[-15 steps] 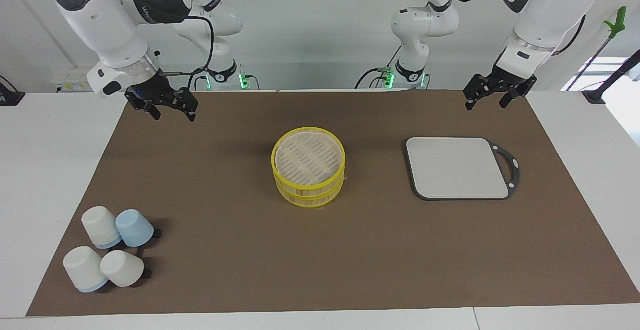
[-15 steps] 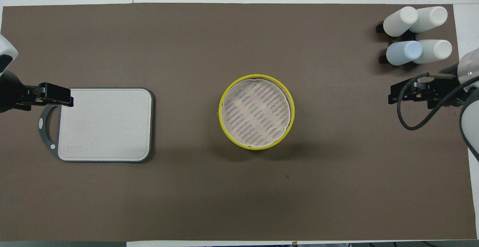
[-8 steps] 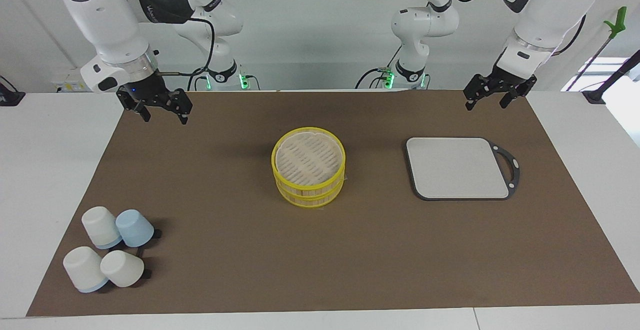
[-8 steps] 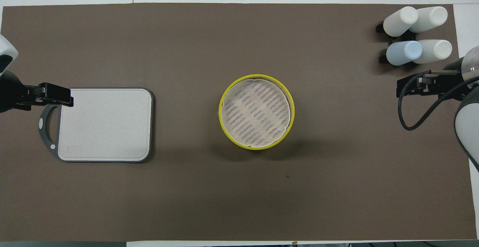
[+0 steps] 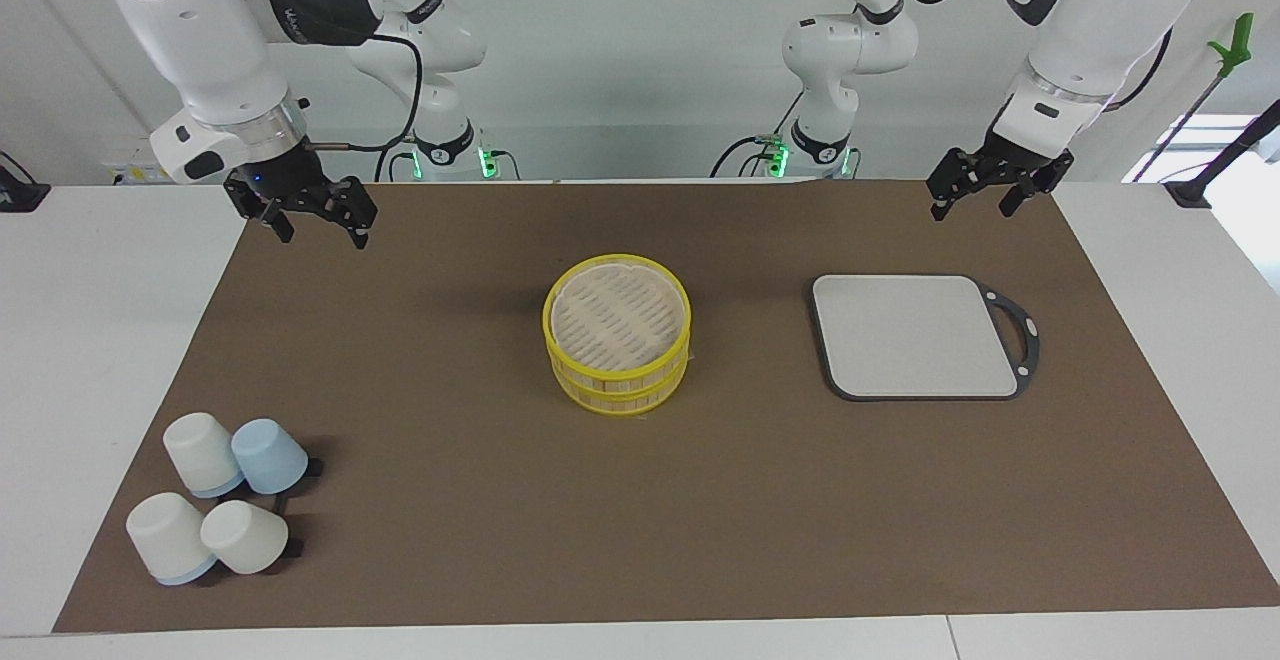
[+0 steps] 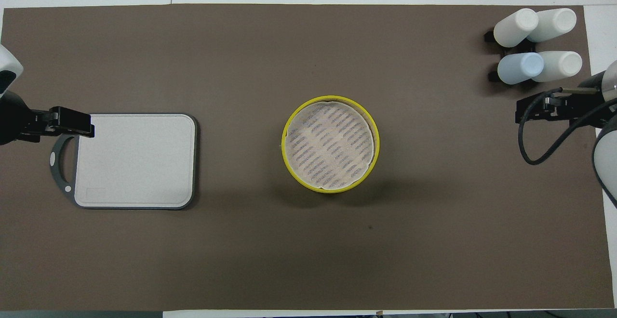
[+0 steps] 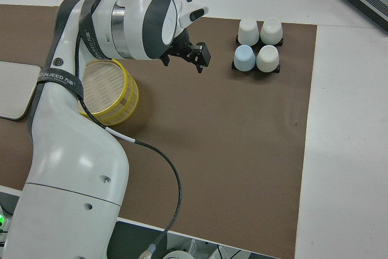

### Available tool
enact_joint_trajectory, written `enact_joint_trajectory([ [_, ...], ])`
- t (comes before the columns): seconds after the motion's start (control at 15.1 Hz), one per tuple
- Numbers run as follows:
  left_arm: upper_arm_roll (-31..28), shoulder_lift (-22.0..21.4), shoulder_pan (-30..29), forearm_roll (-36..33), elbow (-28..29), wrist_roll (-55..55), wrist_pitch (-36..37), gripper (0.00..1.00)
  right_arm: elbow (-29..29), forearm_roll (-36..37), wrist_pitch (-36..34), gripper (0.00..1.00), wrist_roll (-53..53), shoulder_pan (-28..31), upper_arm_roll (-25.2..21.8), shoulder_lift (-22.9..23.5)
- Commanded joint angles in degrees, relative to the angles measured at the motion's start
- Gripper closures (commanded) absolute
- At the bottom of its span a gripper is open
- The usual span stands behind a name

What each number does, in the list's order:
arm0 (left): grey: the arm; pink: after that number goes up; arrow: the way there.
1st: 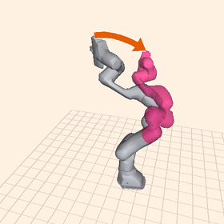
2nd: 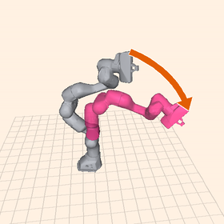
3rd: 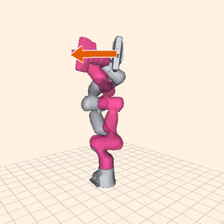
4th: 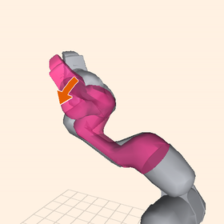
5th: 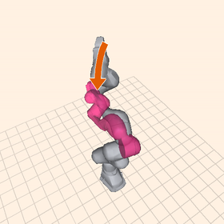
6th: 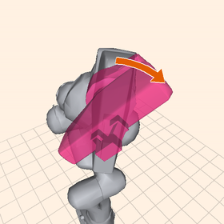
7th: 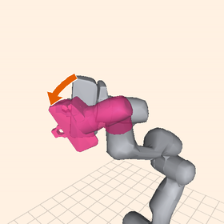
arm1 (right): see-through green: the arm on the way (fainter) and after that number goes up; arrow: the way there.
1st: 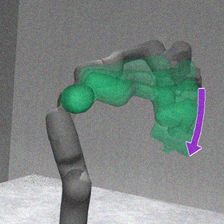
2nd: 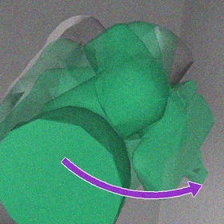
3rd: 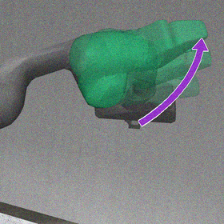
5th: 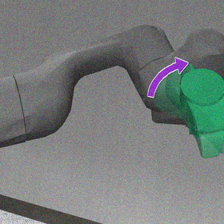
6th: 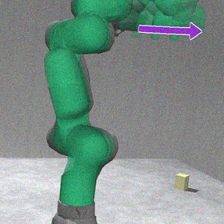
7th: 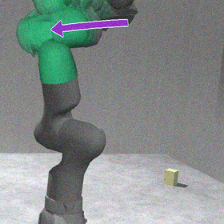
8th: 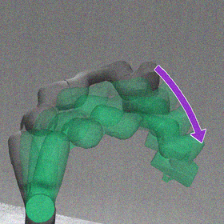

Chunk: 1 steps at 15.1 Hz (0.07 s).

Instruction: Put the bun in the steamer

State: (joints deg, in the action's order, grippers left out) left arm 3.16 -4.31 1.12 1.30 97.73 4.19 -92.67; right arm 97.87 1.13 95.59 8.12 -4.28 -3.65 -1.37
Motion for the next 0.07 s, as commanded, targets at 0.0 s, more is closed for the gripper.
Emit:
enact_joint_trajectory([
  [0.0, -0.4, -0.9, 0.5, -0.9, 0.8, -0.7, -0.9, 0.00, -1.5, -0.1, -0.4, 0.00, -0.9, 0.8, 0.4, 1.1],
])
